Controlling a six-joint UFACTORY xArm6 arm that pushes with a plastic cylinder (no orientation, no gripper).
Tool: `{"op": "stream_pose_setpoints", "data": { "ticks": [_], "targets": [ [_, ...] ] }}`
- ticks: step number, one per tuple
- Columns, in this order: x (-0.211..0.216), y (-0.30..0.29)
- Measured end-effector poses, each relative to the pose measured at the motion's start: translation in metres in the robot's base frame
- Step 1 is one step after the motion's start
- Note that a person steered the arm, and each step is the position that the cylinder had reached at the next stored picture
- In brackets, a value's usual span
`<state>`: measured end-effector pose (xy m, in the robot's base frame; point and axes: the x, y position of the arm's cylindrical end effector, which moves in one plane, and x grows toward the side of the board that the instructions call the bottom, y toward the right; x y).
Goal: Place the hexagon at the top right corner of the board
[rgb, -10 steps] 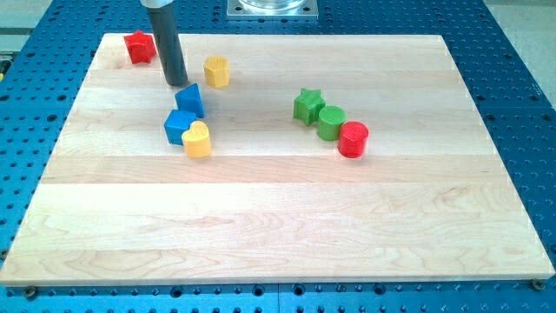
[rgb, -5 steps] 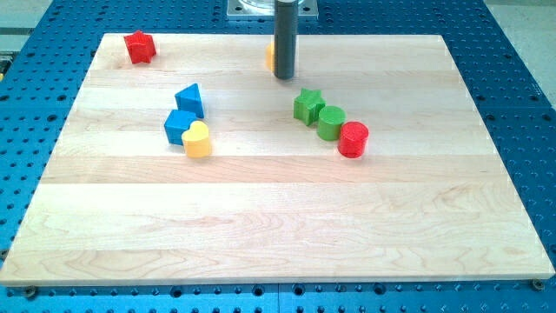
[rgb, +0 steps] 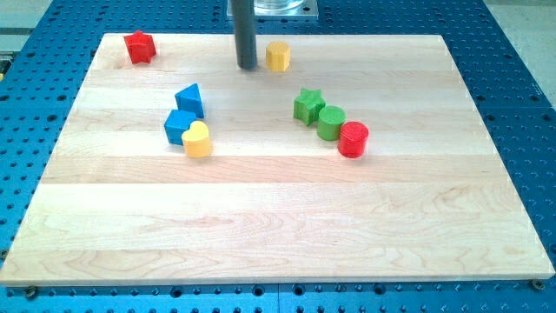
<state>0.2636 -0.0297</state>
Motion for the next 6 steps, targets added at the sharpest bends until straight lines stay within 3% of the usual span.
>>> {"op": "stream_pose_setpoints", "data": {
  "ticks": [2, 3, 5, 6],
  "targets": [
    [-0.004, 0.132],
    [-0.004, 0.139],
    [-0.005, 0.091],
    [-0.026, 0.123]
  ]
}}
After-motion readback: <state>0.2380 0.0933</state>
